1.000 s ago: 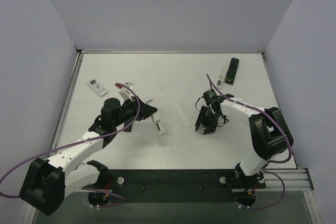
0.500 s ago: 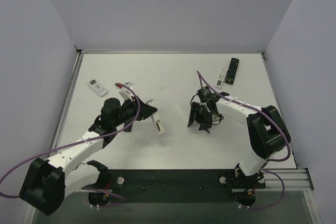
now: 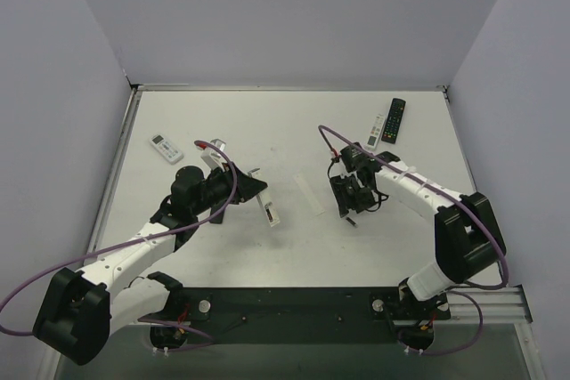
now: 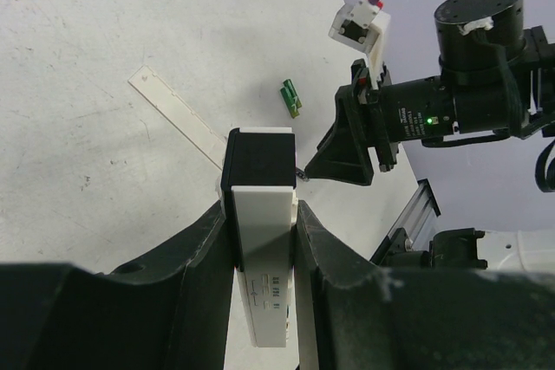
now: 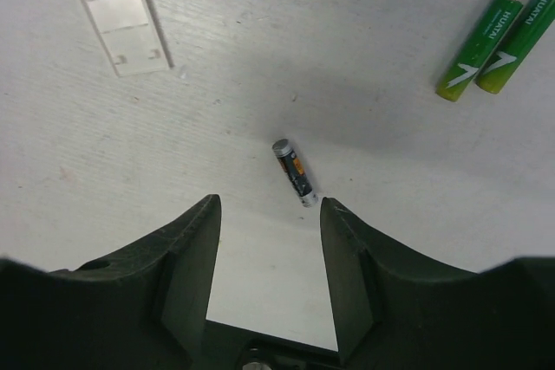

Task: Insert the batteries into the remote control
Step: Pick up the battery from the center of the board.

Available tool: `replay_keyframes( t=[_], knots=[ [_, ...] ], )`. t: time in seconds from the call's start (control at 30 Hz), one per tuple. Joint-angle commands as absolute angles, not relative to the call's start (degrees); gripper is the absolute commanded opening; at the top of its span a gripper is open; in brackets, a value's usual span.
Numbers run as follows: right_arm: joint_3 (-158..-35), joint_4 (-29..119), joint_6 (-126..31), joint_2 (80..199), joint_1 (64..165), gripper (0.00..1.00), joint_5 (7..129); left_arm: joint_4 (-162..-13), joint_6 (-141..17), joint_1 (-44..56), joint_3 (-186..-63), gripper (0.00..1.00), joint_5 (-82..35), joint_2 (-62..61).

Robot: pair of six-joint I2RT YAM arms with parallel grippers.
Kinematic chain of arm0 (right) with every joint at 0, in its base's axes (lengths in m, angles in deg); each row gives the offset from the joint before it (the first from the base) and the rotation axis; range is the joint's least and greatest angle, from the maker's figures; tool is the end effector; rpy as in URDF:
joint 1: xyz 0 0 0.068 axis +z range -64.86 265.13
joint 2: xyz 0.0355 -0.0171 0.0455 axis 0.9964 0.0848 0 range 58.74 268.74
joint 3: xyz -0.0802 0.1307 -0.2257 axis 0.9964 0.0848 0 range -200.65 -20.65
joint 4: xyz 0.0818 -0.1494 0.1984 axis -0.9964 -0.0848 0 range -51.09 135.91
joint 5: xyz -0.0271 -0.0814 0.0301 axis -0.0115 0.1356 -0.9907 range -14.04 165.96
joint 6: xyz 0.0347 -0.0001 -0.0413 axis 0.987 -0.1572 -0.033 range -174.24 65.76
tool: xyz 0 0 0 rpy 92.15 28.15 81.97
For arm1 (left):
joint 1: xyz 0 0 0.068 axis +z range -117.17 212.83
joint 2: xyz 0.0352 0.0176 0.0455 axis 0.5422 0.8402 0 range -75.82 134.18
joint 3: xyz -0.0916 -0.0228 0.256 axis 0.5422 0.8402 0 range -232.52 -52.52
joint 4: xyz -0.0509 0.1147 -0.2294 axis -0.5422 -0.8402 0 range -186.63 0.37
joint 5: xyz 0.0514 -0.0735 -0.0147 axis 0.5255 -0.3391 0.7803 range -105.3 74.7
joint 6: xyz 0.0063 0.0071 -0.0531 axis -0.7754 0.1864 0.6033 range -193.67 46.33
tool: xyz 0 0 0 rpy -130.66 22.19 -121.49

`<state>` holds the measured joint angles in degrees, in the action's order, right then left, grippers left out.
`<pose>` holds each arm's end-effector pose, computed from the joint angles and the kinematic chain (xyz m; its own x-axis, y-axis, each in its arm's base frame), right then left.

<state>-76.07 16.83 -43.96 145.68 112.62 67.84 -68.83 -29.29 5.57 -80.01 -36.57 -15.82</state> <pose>0.2637 0.1429 0.2051 -0.8531 -0.2446 -0.4609 -0.3721 0.9044 0.2087 0.2002 -0.1178 0.2393 -0.6485 -0.3991 -0.6483 0.4045 0.5408 -0.7375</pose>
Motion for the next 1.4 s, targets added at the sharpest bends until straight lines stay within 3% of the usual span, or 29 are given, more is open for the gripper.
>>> replay_keyframes(
  t=[0.0, 0.33, 0.7, 0.8, 0.9, 1.07, 1.37],
  knots=[
    [-77.9, 12.2, -49.2, 149.0, 111.9, 0.43, 69.9, -64.1, -28.5, 5.9, -81.3, 0.00, -37.8, -16.2],
    [-80.0, 9.5, -48.3, 155.6, 111.8, 0.31, 70.2, -65.4, -29.0, 5.9, -81.5, 0.00, -37.7, -17.5],
    [-80.9, 8.1, -47.9, 159.4, 112.6, 0.29, 70.4, -65.6, -29.0, 6.0, -81.8, 0.00, -37.5, -17.6],
    [-81.5, 7.3, -48.6, 161.0, 113.2, 0.19, 69.2, -65.5, -28.7, 6.1, -82.0, 0.00, -37.4, -17.6],
    [-81.8, 7.1, -48.8, 161.6, 114.6, 0.16, 69.6, -64.9, -27.9, 6.1, -81.9, 0.00, -37.2, -17.4],
    [-81.6, 7.2, -48.9, 158.7, 116.3, 0.05, 70.1, -62.4, -25.8, 6.1, -81.4, 0.00, -36.6, -16.4],
    [-91.1, 3.4, -46.0, 147.4, 120.4, 0.02, 63.9, -53.3, -18.9, 6.0, -79.3, 0.00, -36.6, -12.6]
  ],
)
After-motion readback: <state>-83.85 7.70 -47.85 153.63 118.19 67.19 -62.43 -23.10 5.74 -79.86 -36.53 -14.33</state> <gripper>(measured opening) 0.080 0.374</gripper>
